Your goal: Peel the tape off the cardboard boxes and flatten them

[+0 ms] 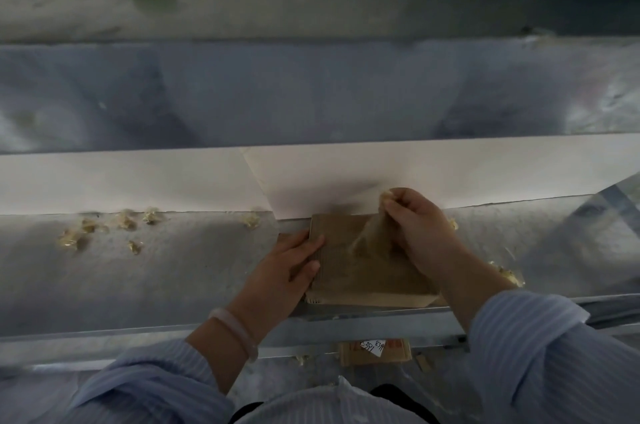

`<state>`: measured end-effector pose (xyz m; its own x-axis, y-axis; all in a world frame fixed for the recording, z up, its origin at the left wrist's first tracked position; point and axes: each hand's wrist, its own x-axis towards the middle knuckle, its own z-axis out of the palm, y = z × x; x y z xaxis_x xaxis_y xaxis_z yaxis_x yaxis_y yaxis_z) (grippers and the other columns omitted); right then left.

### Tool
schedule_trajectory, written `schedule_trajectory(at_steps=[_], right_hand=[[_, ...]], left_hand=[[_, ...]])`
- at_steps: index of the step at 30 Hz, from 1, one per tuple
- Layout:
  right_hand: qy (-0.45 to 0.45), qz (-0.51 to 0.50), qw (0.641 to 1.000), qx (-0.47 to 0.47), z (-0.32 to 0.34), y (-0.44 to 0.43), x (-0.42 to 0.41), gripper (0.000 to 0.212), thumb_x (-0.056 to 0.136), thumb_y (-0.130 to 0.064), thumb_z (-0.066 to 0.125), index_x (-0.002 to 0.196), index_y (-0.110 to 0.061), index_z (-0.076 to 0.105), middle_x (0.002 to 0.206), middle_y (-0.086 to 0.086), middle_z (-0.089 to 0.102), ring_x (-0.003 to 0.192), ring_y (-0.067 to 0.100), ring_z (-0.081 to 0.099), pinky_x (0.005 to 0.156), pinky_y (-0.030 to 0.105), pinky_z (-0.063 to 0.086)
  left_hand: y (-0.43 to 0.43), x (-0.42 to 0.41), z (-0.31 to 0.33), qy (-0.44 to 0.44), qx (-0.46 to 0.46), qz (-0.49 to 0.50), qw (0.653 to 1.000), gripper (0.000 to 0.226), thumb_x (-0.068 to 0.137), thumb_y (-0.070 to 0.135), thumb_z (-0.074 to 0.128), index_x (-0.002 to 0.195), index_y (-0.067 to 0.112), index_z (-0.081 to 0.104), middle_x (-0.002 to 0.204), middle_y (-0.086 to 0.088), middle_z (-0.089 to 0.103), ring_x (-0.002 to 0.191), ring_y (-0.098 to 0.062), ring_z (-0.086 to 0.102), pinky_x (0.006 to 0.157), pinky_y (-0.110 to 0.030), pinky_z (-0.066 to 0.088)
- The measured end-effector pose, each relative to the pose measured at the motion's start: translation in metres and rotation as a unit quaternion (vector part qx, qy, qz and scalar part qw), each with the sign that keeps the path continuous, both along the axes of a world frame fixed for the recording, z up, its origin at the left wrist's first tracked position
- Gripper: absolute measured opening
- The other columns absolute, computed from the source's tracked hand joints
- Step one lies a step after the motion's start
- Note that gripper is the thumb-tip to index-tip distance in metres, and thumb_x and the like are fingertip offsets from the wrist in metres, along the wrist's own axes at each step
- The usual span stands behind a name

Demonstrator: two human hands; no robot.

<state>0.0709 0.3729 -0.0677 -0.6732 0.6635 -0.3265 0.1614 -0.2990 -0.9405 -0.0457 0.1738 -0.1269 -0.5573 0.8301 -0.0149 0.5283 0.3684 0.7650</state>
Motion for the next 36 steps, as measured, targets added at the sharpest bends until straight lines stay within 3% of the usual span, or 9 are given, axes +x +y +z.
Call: schedule_trajectory(at_steps=[3,6,11,17,19,23,27,31,36], right_hand=[[-0.060,0.018,0.991,0.118,-0.001,-0.011,-0.003,0.011,0.094,-0.021,0.062,0.086,-0.025,0.068,0.074,-0.008,0.067,0.076,0.011,0.064,0.072,0.026,0.053],[-0.056,-0.001,0.979,0.196,0.005,-0.011,0.003,0.007,0.094,-0.024,0.062,0.089,-0.026,0.067,0.081,-0.011,0.067,0.075,-0.001,0.062,0.066,0.012,0.048],[-0.140,0.073,0.946,0.282,0.011,-0.006,0.018,0.015,0.092,-0.038,0.061,0.081,-0.032,0.069,0.080,-0.009,0.069,0.080,0.011,0.065,0.076,0.033,0.055],[-0.254,0.192,0.860,0.400,0.007,-0.006,0.027,0.010,0.078,-0.041,0.076,0.074,-0.034,0.070,0.077,-0.017,0.067,0.078,0.000,0.060,0.070,0.021,0.049],[-0.261,0.185,0.835,0.448,0.004,-0.008,0.030,0.010,0.080,-0.033,0.074,0.084,-0.037,0.066,0.085,-0.018,0.064,0.084,0.005,0.060,0.072,0.022,0.047],[-0.248,0.156,0.836,0.463,-0.002,-0.011,0.029,0.052,0.084,-0.023,0.070,0.131,-0.035,0.053,0.119,-0.009,0.048,0.105,0.012,0.051,0.092,0.028,0.046],[-0.276,0.207,0.752,0.561,-0.002,-0.013,0.030,0.024,0.086,-0.027,0.057,0.109,-0.028,0.064,0.116,-0.005,0.061,0.111,0.018,0.054,0.097,0.035,0.043],[-0.283,0.212,0.777,0.521,0.006,-0.011,0.039,0.015,0.086,-0.020,0.055,0.100,-0.022,0.057,0.110,0.000,0.061,0.102,0.020,0.056,0.089,0.036,0.047],[-0.251,0.128,0.790,0.544,0.001,0.000,0.064,0.017,0.083,-0.010,0.062,0.095,-0.020,0.068,0.102,-0.004,0.055,0.093,0.008,0.044,0.086,0.027,0.045]], left_hand=[[0.001,0.000,0.001,0.001,-0.009,0.008,1.000,0.042,0.095,0.021,0.058,0.135,0.028,0.052,0.138,0.020,0.035,0.126,0.002,0.035,0.096,0.006,0.017],[0.002,-0.002,0.003,-0.002,-0.020,0.006,1.000,0.042,0.094,0.023,0.059,0.135,0.030,0.052,0.139,0.019,0.037,0.128,-0.001,0.039,0.103,-0.003,0.023],[0.005,0.002,0.002,0.070,-0.026,-0.004,0.997,0.042,0.095,0.030,0.051,0.137,0.024,0.051,0.153,0.009,0.029,0.140,-0.009,0.028,0.116,-0.022,0.021],[0.010,0.003,0.004,0.169,-0.005,-0.047,0.984,0.050,0.088,0.034,0.036,0.130,0.021,0.059,0.143,0.005,0.048,0.133,-0.017,0.042,0.112,-0.038,0.033],[0.011,0.001,0.007,0.174,-0.004,-0.042,0.984,0.049,0.087,0.034,0.037,0.128,0.023,0.061,0.137,0.005,0.054,0.128,-0.019,0.047,0.110,-0.039,0.036],[0.022,0.006,0.020,0.214,-0.046,-0.043,0.975,0.054,0.083,0.048,0.041,0.127,0.025,0.062,0.123,0.002,0.057,0.115,-0.023,0.051,0.098,-0.043,0.046],[0.029,0.011,0.019,0.265,-0.079,-0.039,0.960,0.064,0.081,0.067,0.040,0.126,0.028,0.062,0.119,0.000,0.051,0.110,-0.025,0.049,0.088,-0.045,0.050],[0.029,0.012,0.017,0.299,-0.092,-0.030,0.949,0.064,0.081,0.069,0.038,0.126,0.029,0.061,0.120,0.002,0.049,0.111,-0.023,0.049,0.088,-0.045,0.050],[0.029,0.011,0.016,0.288,-0.082,-0.028,0.954,0.069,0.079,0.070,0.035,0.129,0.029,0.059,0.123,0.003,0.048,0.115,-0.022,0.045,0.092,-0.045,0.048]])
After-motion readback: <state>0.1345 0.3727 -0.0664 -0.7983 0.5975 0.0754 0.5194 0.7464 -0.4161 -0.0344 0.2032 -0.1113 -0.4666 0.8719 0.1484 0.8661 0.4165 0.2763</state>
